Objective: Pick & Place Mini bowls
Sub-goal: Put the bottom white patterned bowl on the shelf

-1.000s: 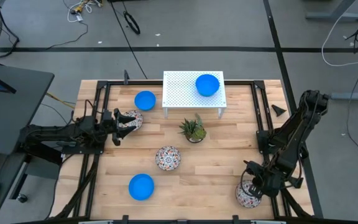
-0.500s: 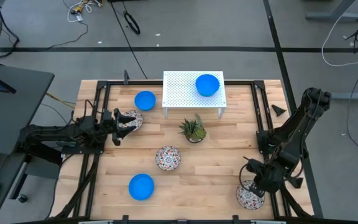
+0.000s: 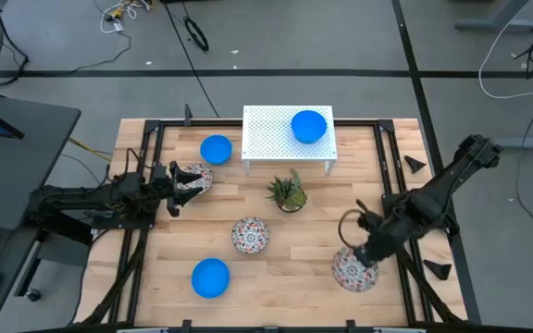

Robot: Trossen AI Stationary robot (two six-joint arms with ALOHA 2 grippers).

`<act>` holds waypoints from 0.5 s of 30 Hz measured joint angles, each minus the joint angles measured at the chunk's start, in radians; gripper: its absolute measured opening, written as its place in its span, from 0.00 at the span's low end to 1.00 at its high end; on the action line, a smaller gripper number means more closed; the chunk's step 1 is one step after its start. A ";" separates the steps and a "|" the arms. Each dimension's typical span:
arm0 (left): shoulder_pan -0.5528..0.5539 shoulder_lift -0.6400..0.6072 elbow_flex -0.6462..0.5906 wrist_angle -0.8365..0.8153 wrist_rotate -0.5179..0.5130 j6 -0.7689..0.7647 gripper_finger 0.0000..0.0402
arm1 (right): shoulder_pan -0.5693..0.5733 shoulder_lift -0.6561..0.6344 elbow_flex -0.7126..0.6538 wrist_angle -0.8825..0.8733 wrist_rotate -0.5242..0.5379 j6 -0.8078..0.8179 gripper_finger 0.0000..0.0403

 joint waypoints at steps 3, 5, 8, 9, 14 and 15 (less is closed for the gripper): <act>0.000 0.000 0.000 0.000 0.000 0.000 0.61 | -0.071 0.000 0.042 -0.014 0.002 0.000 0.00; 0.000 0.000 0.000 0.000 0.000 0.000 0.61 | -0.120 0.000 0.062 -0.016 0.017 0.000 0.00; 0.000 0.000 0.000 0.000 0.000 0.000 0.61 | -0.192 0.000 0.082 -0.013 0.038 0.002 0.00; 0.000 0.000 0.000 0.000 0.000 0.000 0.61 | -0.214 0.001 0.085 -0.014 0.041 0.002 0.00; 0.000 0.000 0.000 0.000 0.000 0.000 0.61 | -0.320 0.016 0.088 -0.010 0.049 0.009 0.00; 0.000 0.000 0.000 0.000 0.000 -0.001 0.61 | -0.339 0.021 0.088 -0.008 0.049 0.012 0.00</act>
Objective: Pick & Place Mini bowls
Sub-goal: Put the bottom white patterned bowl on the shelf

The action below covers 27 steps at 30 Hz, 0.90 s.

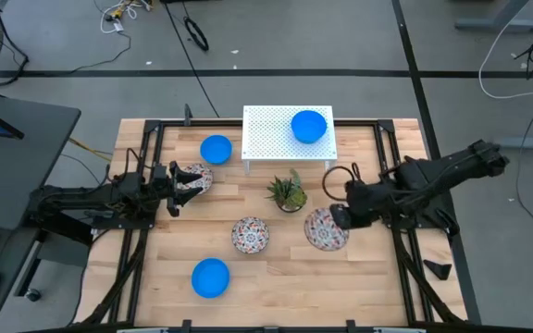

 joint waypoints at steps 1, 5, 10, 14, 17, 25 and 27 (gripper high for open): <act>0.000 0.000 0.000 0.001 0.000 0.000 0.61 | -0.018 0.006 0.000 0.003 0.001 0.000 0.00; 0.000 0.000 0.000 0.008 0.000 -0.011 0.61 | -0.098 0.038 0.000 0.057 0.002 -0.010 0.00; 0.000 0.000 0.000 0.013 -0.032 -0.214 0.61 | -0.183 0.109 0.000 0.179 -0.038 -0.068 0.00; 0.000 0.000 0.000 0.012 0.005 -0.328 0.61 | -0.230 0.173 0.003 0.272 -0.070 -0.112 0.00; 0.000 0.000 0.000 0.012 0.056 -0.399 0.61 | -0.260 0.243 0.071 0.251 -0.073 -0.168 0.00; 0.000 0.000 0.004 0.005 0.113 -0.640 0.61 | -0.343 0.459 0.392 0.122 -0.072 -0.374 0.00; 0.000 0.001 0.020 -0.009 0.112 -0.684 0.61 | -0.357 0.511 0.484 0.088 -0.070 -0.420 0.00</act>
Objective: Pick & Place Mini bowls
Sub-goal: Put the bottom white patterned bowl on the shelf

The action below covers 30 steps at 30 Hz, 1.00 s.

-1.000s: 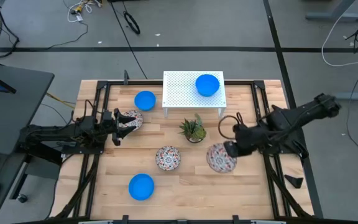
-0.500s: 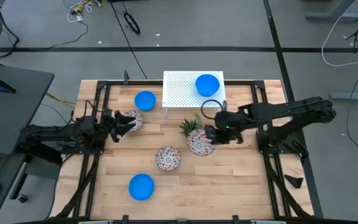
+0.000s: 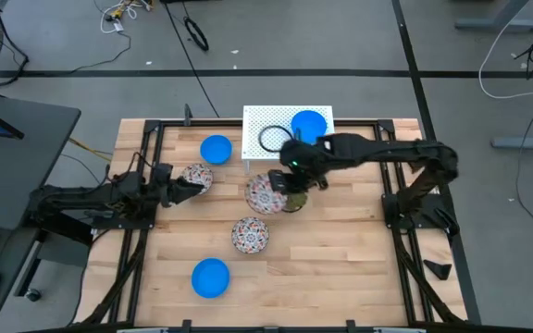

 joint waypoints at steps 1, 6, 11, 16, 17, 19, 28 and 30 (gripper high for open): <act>0.000 0.000 0.013 0.002 -0.006 -0.007 0.61 | -0.005 0.021 0.040 -0.016 0.002 -0.021 0.00; 0.000 0.000 0.123 -0.096 -0.068 -0.016 0.58 | -0.023 0.126 0.231 -0.101 0.024 -0.112 0.00; 0.000 0.016 0.280 -0.327 -0.146 -0.017 0.53 | -0.037 0.196 0.365 -0.162 0.025 -0.187 0.00; 0.000 0.097 0.451 -0.441 -0.163 -0.023 0.50 | -0.046 0.239 0.426 -0.182 0.024 -0.252 0.00; 0.000 0.121 0.487 -0.456 -0.162 -0.023 0.50 | -0.046 0.241 0.428 -0.182 0.025 -0.261 0.00; 0.000 0.176 0.556 -0.488 -0.162 -0.024 0.50 | -0.046 0.242 0.429 -0.182 0.025 -0.283 0.00; 0.000 0.474 0.828 -0.622 -0.138 -0.063 0.50 | -0.042 0.242 0.430 -0.282 -0.004 -0.386 0.00; 0.000 0.544 0.881 -0.651 -0.126 -0.065 0.50 | -0.040 0.242 0.430 -0.295 -0.004 -0.406 0.00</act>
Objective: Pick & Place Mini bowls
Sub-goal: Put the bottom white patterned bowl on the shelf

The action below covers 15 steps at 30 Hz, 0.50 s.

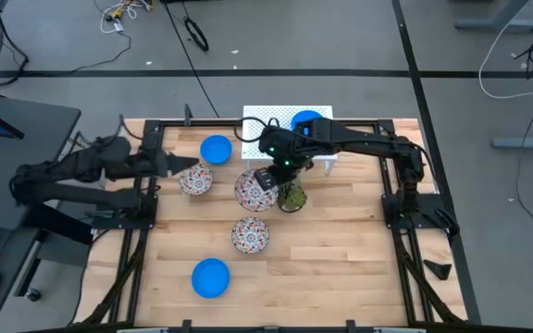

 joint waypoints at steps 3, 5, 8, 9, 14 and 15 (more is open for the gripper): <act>0.000 0.098 0.067 -0.027 0.027 -0.007 0.50 | 0.000 0.000 0.000 -0.008 -0.006 -0.012 0.00; 0.000 0.160 0.107 -0.025 0.053 -0.011 0.50 | 0.000 0.000 0.000 -0.012 -0.023 -0.021 0.00; 0.000 0.244 0.164 -0.048 0.101 -0.011 0.50 | 0.000 0.000 0.000 -0.015 -0.025 -0.042 0.00; 0.000 0.266 0.180 -0.061 0.115 -0.011 0.50 | 0.000 0.000 0.000 -0.016 -0.026 -0.046 0.00; 0.000 0.368 0.240 -0.110 0.163 -0.036 0.50 | 0.000 -0.012 0.000 -0.021 -0.027 -0.058 0.00; -0.001 0.383 0.245 -0.110 0.179 -0.041 0.50 | 0.000 -0.016 0.001 -0.020 -0.028 -0.062 0.00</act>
